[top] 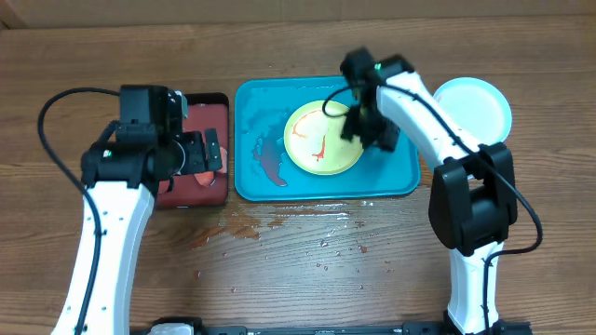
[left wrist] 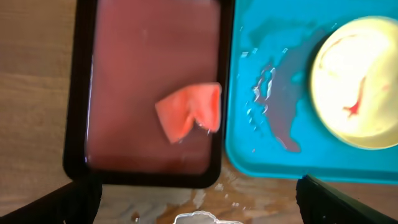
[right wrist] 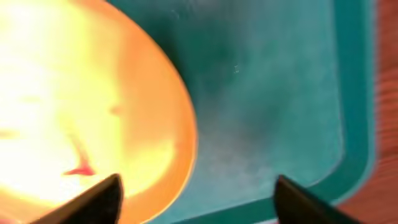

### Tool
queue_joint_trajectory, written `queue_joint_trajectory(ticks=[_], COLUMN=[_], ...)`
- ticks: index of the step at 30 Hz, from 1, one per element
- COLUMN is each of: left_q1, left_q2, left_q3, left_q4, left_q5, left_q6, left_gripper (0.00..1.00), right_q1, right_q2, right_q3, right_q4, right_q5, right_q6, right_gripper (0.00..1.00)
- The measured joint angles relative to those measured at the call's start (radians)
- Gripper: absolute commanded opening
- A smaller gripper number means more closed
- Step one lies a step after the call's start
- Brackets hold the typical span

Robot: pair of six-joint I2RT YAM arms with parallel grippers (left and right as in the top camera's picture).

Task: Clean dirty plates on tray and stack at the side
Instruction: 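Grasp the yellow plate rim with the right gripper and drag it left, then grasp the pink sponge in the black tray with the left gripper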

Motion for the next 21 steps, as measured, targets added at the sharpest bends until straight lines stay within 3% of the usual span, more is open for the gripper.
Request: queue_joint_trajectory(ticks=[3,7,21], left_q1=[0.000,0.000,0.045], left_q2=[0.054,0.104,0.114], left_q3=[-0.002,-0.003,-0.025], left_q4=[-0.021,-0.022,0.074], left_q5=[-0.003,-0.007,-0.093], left_q6=[0.000,0.010,0.172], left_gripper=[1.00,1.00,1.00], right_q1=[0.000,0.000,0.000], right_q2=[-0.005,-0.041,-0.222], right_q3=[0.116,0.208,0.230], right_q4=[-0.079,-0.151,-0.246], right_q5=[0.008,0.013,0.028], right_q6=[-0.027,-0.048,-0.155], right_gripper=[1.00,1.00,1.00])
